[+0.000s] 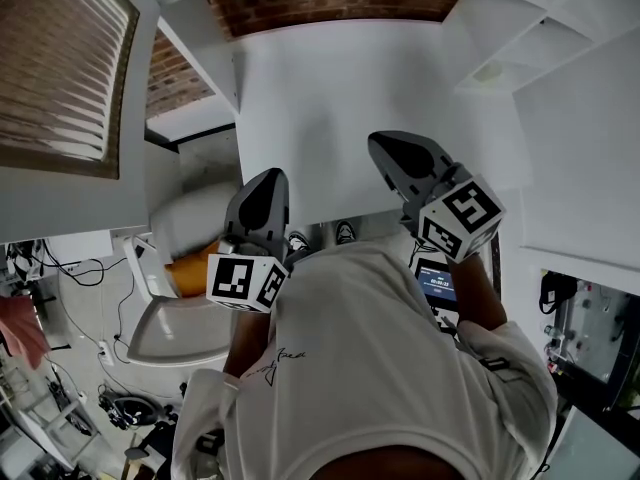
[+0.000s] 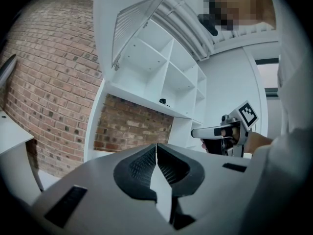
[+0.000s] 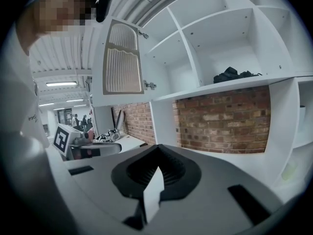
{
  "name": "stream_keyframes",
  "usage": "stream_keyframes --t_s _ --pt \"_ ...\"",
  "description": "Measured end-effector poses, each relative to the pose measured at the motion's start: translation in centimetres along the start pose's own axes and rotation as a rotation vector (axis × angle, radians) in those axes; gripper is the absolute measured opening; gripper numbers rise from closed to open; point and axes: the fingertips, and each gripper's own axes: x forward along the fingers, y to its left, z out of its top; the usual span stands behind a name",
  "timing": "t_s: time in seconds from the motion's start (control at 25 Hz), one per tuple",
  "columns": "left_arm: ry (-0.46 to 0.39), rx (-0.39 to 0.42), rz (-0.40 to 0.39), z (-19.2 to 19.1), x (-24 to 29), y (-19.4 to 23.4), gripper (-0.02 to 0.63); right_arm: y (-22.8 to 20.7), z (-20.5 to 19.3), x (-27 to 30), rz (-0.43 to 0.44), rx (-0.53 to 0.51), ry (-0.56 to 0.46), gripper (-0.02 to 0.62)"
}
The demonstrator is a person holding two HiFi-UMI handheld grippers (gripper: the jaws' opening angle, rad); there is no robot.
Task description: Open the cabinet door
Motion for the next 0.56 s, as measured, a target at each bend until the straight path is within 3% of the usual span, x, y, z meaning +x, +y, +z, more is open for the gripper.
stream_keyframes --t_s 0.32,0.56 --pt "0.005 0.001 0.005 0.01 -0.17 -0.18 0.02 0.18 0.21 -0.53 0.005 -0.007 -0.003 0.023" --pt "-0.012 0.046 0.012 0.43 0.17 -0.42 0.02 0.24 0.55 -0.62 0.006 -0.036 -0.001 0.023"
